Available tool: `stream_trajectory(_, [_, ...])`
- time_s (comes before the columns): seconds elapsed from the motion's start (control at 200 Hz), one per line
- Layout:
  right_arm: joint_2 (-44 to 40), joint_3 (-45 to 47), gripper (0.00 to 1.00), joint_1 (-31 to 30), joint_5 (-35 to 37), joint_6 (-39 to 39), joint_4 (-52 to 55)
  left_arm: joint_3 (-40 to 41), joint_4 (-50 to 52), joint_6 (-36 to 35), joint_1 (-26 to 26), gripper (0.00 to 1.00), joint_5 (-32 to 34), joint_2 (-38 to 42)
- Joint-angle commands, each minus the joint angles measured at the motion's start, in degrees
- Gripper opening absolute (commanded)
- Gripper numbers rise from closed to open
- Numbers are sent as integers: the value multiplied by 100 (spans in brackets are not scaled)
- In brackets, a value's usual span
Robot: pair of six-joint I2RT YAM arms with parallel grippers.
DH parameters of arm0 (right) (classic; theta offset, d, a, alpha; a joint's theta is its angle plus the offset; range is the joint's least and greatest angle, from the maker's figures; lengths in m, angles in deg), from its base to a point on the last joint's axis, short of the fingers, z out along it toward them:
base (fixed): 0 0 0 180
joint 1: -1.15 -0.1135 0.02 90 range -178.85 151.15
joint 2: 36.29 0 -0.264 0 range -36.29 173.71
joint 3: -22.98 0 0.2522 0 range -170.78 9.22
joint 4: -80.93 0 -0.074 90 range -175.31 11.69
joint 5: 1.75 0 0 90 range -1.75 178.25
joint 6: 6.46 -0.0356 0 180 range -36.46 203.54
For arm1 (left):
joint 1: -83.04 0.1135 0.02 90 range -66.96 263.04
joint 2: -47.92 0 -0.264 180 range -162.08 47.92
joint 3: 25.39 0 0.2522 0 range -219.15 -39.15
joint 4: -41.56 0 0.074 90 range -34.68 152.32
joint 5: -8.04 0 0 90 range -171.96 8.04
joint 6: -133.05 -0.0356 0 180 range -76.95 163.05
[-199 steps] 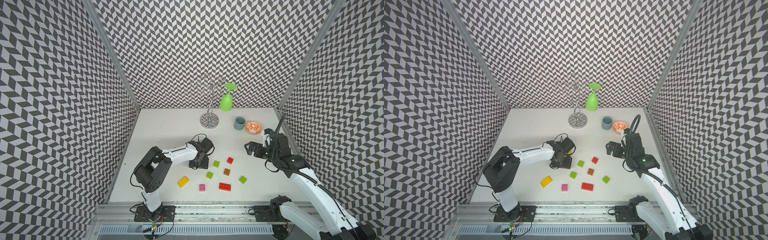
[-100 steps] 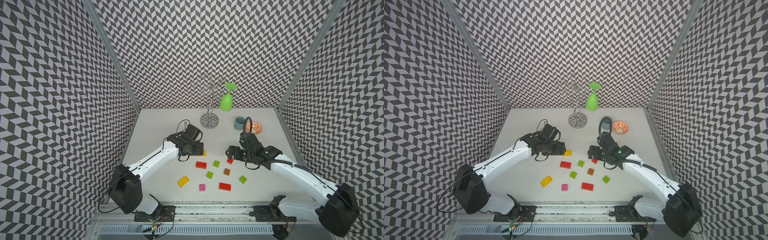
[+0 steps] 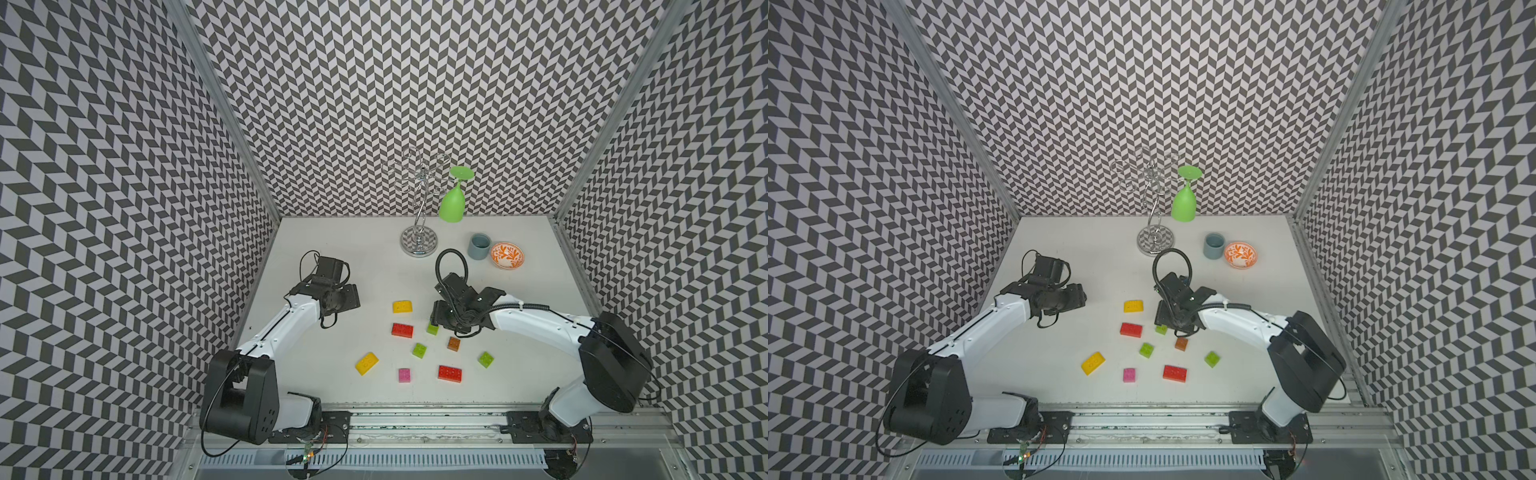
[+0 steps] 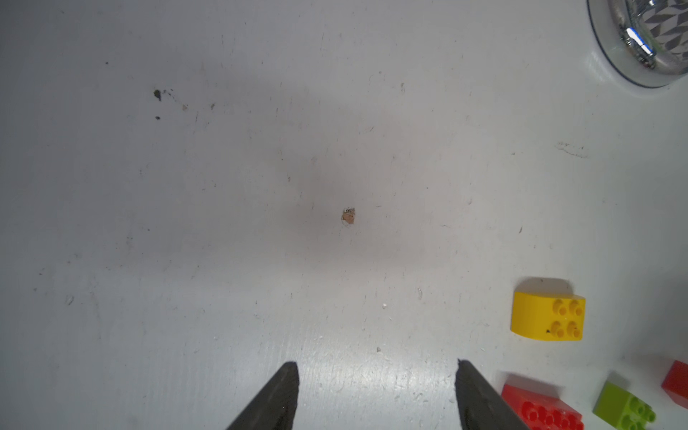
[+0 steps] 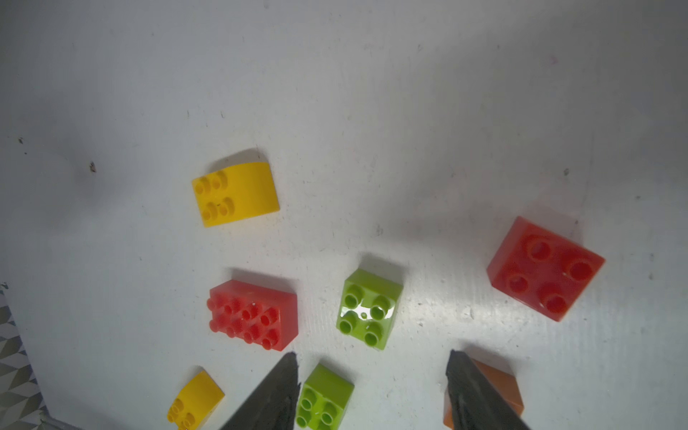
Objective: Assemble the letter s with lego
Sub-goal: Pick up the lego brick from the center of the board.
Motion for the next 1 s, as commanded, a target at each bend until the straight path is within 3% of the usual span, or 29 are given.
stream_trajectory(0.0, [317, -346, 66, -142, 319, -288, -74, 143, -415, -225, 79, 68, -296, -19])
stream_trajectory(0.416, [1261, -1145, 74, -366, 731, -542, 792, 210, -448, -223, 87, 67, -353, 13])
stream_trajectory(0.766, [1272, -974, 60, -469, 693, -786, 737, 219, -457, -219, 89, 65, -411, 18])
stream_trajectory(0.997, [1390, -994, 58, -473, 687, -809, 789, 219, -465, -226, 98, 64, -437, 14])
